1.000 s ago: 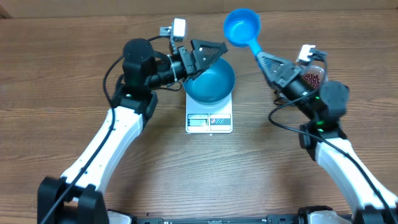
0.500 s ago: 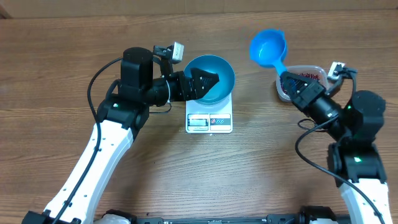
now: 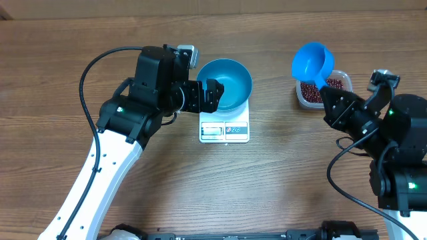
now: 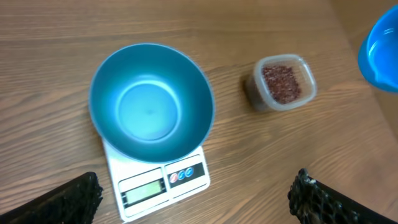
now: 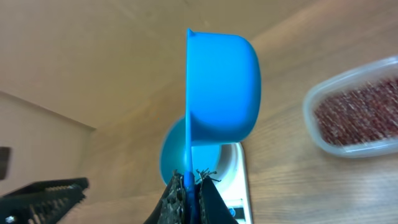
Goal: Scoop item into bowl and weigh 150g on scale
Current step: 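Carry the scoop with the right gripper toward the bean tub, then lower the blue scoop over the red bean tub with the right gripper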
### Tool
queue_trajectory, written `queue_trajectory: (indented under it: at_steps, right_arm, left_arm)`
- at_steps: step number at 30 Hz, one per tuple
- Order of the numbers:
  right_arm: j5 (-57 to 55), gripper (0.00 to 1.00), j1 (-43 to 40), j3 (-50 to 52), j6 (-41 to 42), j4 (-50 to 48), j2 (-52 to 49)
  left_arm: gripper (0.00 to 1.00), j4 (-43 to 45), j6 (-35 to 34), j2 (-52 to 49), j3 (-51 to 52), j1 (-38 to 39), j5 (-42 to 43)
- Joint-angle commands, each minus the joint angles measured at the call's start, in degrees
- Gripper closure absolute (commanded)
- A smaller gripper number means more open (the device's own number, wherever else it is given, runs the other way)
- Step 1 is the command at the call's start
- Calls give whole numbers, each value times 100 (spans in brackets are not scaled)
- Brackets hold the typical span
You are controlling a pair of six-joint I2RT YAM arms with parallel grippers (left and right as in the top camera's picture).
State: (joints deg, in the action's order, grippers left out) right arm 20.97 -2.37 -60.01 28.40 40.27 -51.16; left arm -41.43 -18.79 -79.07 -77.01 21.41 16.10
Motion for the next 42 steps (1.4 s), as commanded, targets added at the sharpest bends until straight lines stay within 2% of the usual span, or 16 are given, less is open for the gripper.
queue_trajectory:
  at_steps: [1,2,3,4,5,6,10,12,16,18,22,28,34,36,39,42]
  right_arm:
    - [-304,96,-22,-157,-197,111,59]
    - [-317,96,-22,-157,-302,146,59]
    - [-319,96,-22,-157,-385,162,59]
    - [-319,96,-22,-157,-479,170,59]
    - [-332,96,-22,-157,-505,170,59]
    - [-343,96,-22,-157,-610,168,59]
    - [-935,96,-22,-157,-664,308,59]
    - [-1193,96,-22,-157,-664,369,57]
    - [-1408,96,-22,-157,-774,365,57]
    - [-1491,96,-22,-157,-973,369,55]
    - [-1829,96,-22,-157,-1202,446,-63]
    - [-2531,96,24,-160,-1268,546,-516]
    - [-3580,96,671,-833,-2068,649,-1156]
    - [-3576,96,708,-1198,-2127,918,-1401]
    - [-3569,96,708,-2192,-2124,2013,-2234]
    - [-3571,96,708,-2736,-2120,2634,-2868]
  left_arm:
    - [0,-127,247,52,-98,4,-308]
    - [0,-166,245,52,-98,4,-323]
    - [8,-208,225,52,-98,4,-321]
    - [36,-236,192,52,-98,4,-315]
    - [78,-264,160,52,-98,4,-295]
    - [96,-339,70,52,-98,7,-295]
    - [96,-597,61,48,-94,227,-527]
    - [96,-654,63,39,-85,514,-946]
    - [96,-662,79,-26,-46,1436,-2544]
    - [96,-660,72,-140,0,1759,-2949]
    - [96,-673,-321,-667,142,2022,-2896]
    - [95,-616,-391,-1314,170,2317,-2745]
    - [96,-479,-348,-1346,170,2479,-2785]
    - [96,-487,-348,-1346,170,2479,-2756]
    - [96,-485,-348,-1346,170,2479,-2699]
    - [96,-481,-348,-1346,179,2472,-2706]
